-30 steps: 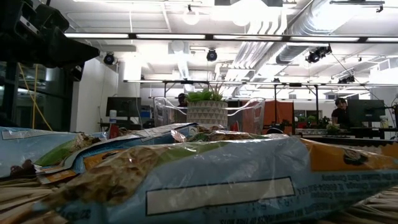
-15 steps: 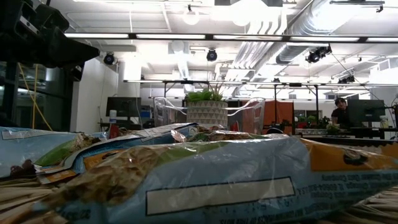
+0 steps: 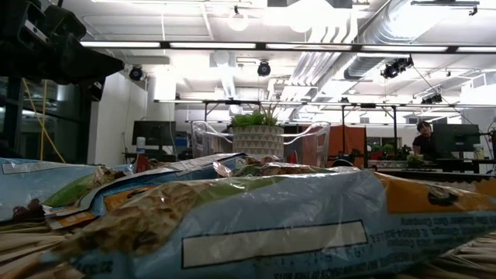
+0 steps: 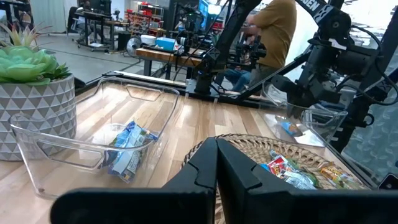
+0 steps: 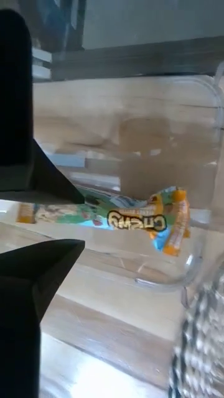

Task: Pick and place Granola Bars by type
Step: Put the yellow granola bar into the bottom right transparent bin

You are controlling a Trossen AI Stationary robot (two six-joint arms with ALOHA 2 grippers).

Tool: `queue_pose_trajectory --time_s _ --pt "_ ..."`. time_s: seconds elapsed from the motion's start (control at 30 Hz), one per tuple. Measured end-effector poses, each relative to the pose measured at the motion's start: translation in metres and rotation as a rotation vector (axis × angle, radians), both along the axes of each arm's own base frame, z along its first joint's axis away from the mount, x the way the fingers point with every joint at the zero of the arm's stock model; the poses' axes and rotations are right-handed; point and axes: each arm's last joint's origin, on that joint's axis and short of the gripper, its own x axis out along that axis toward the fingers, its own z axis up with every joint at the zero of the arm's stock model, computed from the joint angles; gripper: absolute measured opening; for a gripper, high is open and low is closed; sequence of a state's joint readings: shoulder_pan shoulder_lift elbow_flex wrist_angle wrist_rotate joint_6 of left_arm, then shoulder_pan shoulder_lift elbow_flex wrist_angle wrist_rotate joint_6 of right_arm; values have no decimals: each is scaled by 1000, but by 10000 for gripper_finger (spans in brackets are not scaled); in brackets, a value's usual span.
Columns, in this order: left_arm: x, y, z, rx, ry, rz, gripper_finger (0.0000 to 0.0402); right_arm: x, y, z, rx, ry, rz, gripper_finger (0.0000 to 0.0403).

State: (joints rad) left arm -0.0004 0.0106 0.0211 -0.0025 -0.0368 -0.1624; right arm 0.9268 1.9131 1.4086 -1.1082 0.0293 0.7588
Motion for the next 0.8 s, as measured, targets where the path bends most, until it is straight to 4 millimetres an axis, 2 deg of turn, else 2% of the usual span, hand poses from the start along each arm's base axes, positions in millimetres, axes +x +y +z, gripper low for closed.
queue_pose_trajectory --time_s 0.23,0.43,0.63,0.8 --pt "0 0 0 0 0 0 1 -2 -3 14 88 47 -59 115" --pt "0 0 0 0 0 0 1 -2 -12 46 228 -3 -106 141" --pt "0 0 0 0 0 0 1 6 -27 89 369 -248 -123 158" --pt "0 0 0 0 0 0 1 16 -37 113 362 -524 -18 167"
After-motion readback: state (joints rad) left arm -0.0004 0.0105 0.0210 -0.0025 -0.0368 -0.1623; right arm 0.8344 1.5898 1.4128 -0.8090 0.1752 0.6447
